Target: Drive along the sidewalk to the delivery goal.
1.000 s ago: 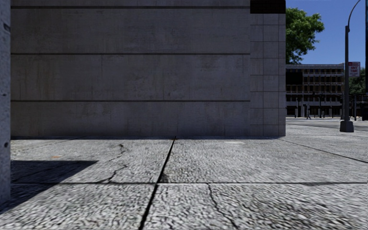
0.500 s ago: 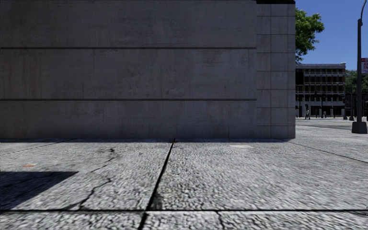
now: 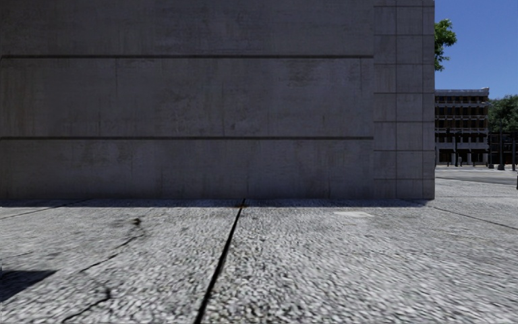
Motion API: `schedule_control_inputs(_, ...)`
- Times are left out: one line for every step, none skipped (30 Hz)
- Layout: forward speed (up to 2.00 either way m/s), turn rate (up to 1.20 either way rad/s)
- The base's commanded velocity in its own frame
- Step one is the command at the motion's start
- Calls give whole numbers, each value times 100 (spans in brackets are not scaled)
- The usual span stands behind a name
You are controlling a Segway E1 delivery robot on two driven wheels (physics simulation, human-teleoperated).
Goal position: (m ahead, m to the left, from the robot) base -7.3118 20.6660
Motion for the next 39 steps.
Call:
schedule_control_inputs(155, 0)
schedule_control_inputs(155, 0)
schedule_control_inputs(155, 0)
schedule_control_inputs(155, 0)
schedule_control_inputs(155, 0)
schedule_control_inputs(155, 0)
schedule_control_inputs(155, 0)
schedule_control_inputs(155, 0)
schedule_control_inputs(155, 0)
schedule_control_inputs(155, 0)
schedule_control_inputs(155, 0)
schedule_control_inputs(155, 0)
schedule_control_inputs(155, 0)
schedule_control_inputs(155, 0)
schedule_control_inputs(155, 0)
schedule_control_inputs(155, 0)
schedule_control_inputs(155, 0)
schedule_control_inputs(155, 0)
schedule_control_inputs(155, 0)
schedule_control_inputs(155, 0)
schedule_control_inputs(155, 0)
schedule_control_inputs(155, 0)
schedule_control_inputs(155, 14)
schedule_control_inputs(155, 39)
schedule_control_inputs(155, 54)
schedule_control_inputs(155, 60)
schedule_control_inputs(155, 60)
schedule_control_inputs(155, 65)
schedule_control_inputs(155, 67)
schedule_control_inputs(155, 68)
schedule_control_inputs(155, 68)
schedule_control_inputs(155, 68)
schedule_control_inputs(155, 68)
schedule_control_inputs(155, 73)
schedule_control_inputs(155, 83)
schedule_control_inputs(155, 102)
schedule_control_inputs(155, 113)
schedule_control_inputs(155, 113)
schedule_control_inputs(155, 116)
